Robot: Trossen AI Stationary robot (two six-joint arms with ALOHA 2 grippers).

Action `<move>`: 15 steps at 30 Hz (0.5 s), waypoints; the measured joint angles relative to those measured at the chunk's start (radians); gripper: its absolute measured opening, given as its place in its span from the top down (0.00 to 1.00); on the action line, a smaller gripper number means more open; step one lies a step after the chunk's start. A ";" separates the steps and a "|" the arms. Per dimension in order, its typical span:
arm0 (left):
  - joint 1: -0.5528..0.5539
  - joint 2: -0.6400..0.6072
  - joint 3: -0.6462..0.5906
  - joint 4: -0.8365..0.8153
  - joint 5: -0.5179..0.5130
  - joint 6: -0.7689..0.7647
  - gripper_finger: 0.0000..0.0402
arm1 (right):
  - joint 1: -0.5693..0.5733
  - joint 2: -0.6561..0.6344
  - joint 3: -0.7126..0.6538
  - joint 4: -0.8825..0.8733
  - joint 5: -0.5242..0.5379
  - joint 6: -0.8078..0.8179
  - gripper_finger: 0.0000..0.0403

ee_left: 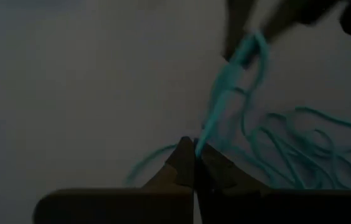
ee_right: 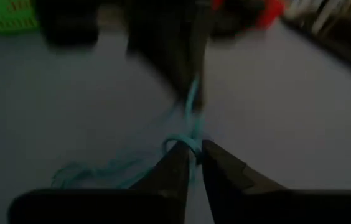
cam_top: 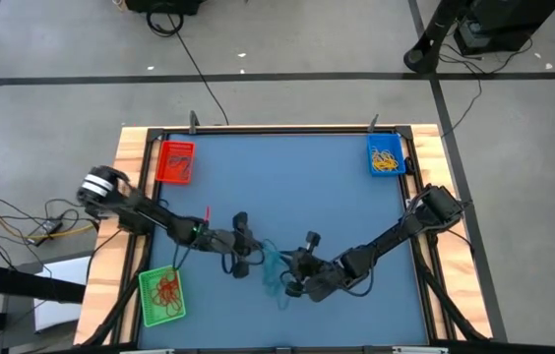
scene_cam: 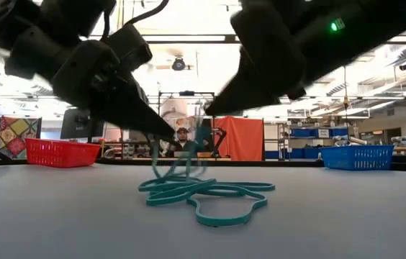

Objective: Sort rubber bands into baskets
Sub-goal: Put the blue rubber band into the red basket

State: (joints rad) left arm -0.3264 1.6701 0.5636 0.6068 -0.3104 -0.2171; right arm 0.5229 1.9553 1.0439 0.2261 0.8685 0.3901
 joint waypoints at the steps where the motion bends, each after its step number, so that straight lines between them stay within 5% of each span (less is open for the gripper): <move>1: 0.010 -0.037 0.000 -0.056 -0.012 -0.004 1.00 | 0.000 0.000 0.000 -0.032 -0.014 0.043 0.86; 15: 0.320 -0.541 0.000 -0.736 -0.228 -0.030 1.00 | 0.021 0.006 -0.080 -0.203 -0.172 0.605 0.72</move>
State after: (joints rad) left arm -0.0063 1.1286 0.5636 -0.1295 -0.5384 -0.2467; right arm 0.5434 1.9617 0.9642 0.0235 0.6960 0.9949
